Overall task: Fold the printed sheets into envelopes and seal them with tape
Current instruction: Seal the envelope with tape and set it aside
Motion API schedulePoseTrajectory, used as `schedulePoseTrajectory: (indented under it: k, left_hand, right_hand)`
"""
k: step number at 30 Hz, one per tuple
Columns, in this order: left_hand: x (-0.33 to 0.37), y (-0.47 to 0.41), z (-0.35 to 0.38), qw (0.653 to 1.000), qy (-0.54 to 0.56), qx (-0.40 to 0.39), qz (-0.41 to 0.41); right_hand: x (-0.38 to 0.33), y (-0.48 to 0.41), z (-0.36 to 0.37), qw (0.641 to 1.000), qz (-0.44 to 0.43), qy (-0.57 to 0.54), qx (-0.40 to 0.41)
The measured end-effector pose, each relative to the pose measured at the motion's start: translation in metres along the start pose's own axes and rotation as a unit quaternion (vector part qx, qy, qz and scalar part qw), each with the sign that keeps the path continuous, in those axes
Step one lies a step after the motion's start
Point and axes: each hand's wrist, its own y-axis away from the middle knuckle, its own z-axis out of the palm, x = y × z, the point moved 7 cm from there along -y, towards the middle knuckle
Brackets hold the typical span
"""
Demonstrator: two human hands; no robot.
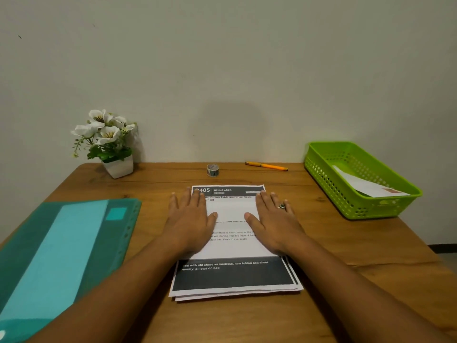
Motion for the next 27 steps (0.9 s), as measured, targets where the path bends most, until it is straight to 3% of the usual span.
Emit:
schedulePoseTrajectory:
  k: [7,13,19,24,27]
  left_hand:
    - [0.049,-0.009,0.003,0.994,0.035,-0.038,0.096]
    - [-0.011,-0.006,0.005,0.998,0.031,-0.039,0.049]
    - [-0.016,-0.007,0.008,0.999,0.028,-0.017,0.035]
    - [-0.018,-0.004,0.008,0.999,0.021,-0.009,0.031]
    - [-0.018,-0.005,0.009,0.999,0.02,-0.005,0.03]
  right_hand:
    - [0.0,-0.002,0.0,1.0,0.013,0.008,0.001]
    - [0.001,-0.001,0.0,1.0,0.006,0.002,0.0]
    - [-0.011,-0.006,-0.004,0.998,0.019,0.053,0.019]
    - [-0.088,-0.011,-0.002,0.993,-0.101,0.051,0.032]
    - [-0.1,-0.012,0.004,0.993,-0.112,0.012,0.039]
